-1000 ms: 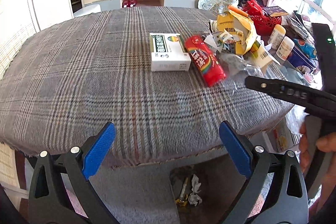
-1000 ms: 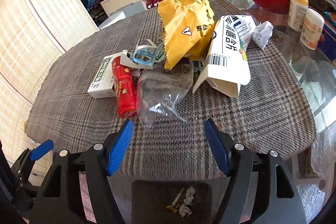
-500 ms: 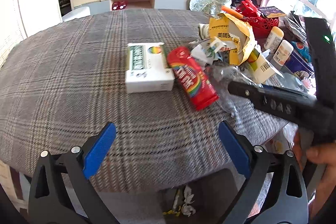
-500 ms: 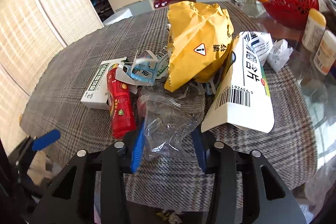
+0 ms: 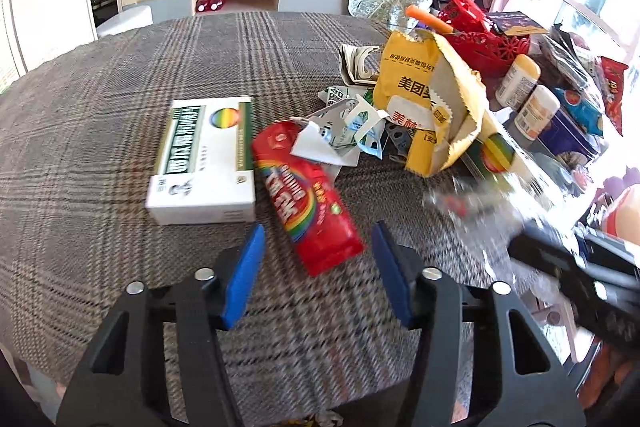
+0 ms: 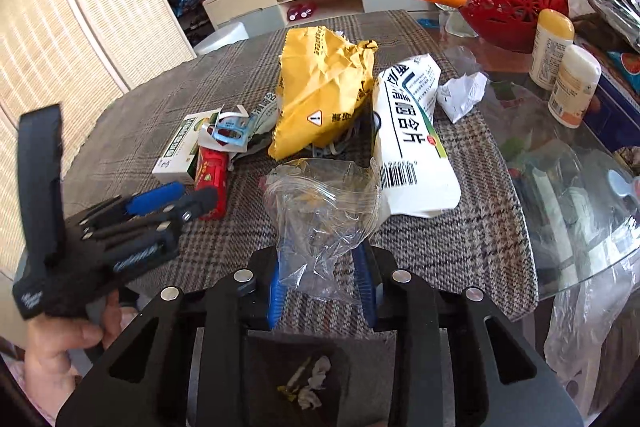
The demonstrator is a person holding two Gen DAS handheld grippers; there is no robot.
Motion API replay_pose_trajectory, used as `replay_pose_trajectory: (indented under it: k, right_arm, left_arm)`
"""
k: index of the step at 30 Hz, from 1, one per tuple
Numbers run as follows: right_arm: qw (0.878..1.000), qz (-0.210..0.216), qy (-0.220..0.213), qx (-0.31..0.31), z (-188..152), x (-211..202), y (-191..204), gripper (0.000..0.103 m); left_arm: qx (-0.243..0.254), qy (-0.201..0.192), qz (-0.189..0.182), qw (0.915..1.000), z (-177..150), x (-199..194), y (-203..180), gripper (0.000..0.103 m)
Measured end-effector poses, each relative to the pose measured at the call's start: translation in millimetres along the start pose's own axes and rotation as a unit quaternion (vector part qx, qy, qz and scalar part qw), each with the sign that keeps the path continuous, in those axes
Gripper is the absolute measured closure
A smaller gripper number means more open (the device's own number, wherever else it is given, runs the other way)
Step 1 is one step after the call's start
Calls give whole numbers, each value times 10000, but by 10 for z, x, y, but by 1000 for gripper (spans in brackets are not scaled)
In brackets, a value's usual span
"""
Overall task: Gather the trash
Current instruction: 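Grasp a clear plastic bag with the right tool while the left tool grasps the red can, then carry the bag and red can over the black bin and open both tools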
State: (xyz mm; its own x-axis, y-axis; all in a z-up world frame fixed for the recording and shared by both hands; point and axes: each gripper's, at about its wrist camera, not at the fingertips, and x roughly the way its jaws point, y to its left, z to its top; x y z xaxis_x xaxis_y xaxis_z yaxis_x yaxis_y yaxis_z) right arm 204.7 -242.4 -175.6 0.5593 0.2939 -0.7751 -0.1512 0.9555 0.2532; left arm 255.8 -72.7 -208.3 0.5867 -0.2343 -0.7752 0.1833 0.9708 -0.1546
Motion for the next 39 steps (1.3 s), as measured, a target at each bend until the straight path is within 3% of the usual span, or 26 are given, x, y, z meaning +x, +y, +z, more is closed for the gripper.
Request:
replay_pose_trajectory:
  k: [7,13,30,39]
  right_arm:
    - [9998,177,-13,132,-128,83,-22,72]
    - [9997,234,28,110,-295,54,51,72]
    - [9996,126,111,230,-1018,-383,278,73]
    - [9975,133,628,278,-1487,-258,353,73]
  left_arm:
    - [-3,101,295,9995,59,224,-28,64]
    - [37,176,95,9998,-81,73,13,71]
    - [78,331,-304,9990,-1245,-708,3,74]
    - [18,667,-433,9968,-1845,-765,-34,74]
